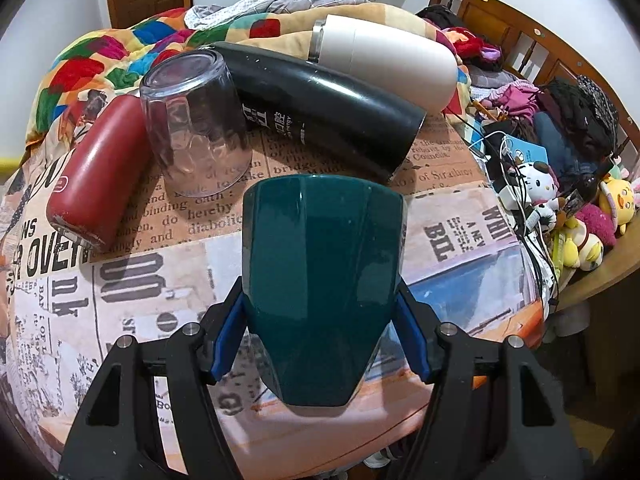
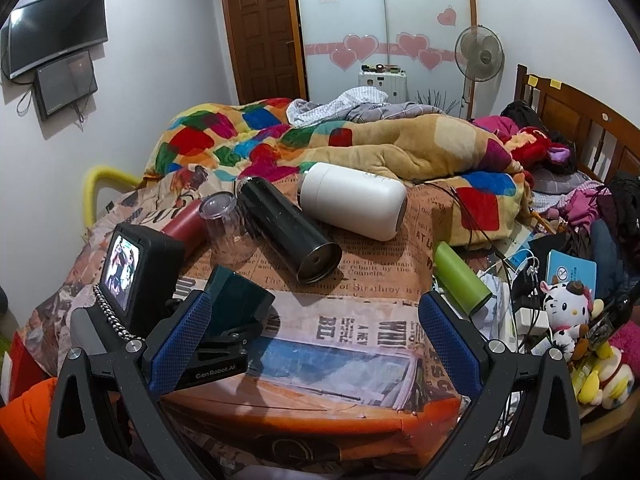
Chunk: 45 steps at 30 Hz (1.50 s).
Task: Flip cup upright
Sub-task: 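Lower the mug and open the left gripper while the right gripper approaches it, then grasp the green mug with the right gripper and rotate it opening-up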
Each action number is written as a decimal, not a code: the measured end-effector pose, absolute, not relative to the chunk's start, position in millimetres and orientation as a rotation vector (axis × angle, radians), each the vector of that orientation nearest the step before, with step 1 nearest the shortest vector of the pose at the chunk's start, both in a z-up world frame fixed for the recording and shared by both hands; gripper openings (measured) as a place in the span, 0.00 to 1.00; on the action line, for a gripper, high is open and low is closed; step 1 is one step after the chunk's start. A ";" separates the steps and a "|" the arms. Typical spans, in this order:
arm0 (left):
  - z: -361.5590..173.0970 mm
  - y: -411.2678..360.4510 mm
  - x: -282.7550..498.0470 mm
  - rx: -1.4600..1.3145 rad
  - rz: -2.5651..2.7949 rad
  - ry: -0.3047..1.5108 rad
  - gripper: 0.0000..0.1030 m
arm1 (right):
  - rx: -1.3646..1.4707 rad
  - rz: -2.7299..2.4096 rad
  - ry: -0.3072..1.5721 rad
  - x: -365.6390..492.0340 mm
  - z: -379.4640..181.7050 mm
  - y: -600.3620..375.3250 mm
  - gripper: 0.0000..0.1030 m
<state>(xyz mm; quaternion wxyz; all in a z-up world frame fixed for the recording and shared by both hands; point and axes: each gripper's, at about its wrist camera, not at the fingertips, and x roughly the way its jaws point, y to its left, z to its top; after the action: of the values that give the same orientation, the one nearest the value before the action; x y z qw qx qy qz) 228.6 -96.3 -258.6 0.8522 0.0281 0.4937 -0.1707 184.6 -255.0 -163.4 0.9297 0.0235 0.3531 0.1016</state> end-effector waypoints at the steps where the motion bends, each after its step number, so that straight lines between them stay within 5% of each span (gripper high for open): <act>1: -258.5 -96.3 228.1 0.061 -0.357 1.042 0.65 | 0.046 0.206 0.725 185.0 -163.6 -254.3 1.00; 20: -181.0 -3.7 154.3 0.048 -0.167 0.817 0.83 | 0.070 0.260 0.851 209.4 -188.0 -217.4 1.00; 29: -187.9 35.5 143.6 0.014 -0.070 0.798 0.84 | 0.126 0.334 1.023 243.1 -230.1 -177.9 0.99; 39: -202.4 45.2 142.6 -0.004 -0.064 0.816 0.84 | 0.184 0.335 1.133 270.7 -254.7 -164.7 0.87; 45: -202.2 44.7 145.1 -0.002 -0.063 0.819 0.84 | 0.151 0.337 1.137 277.2 -254.6 -163.4 0.71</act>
<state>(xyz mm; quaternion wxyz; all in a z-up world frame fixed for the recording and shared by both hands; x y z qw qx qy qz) 145.1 44.7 -202.2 0.9169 -0.0010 0.3979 -0.0308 277.2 -163.4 -254.6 0.8265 0.0709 0.5355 0.1585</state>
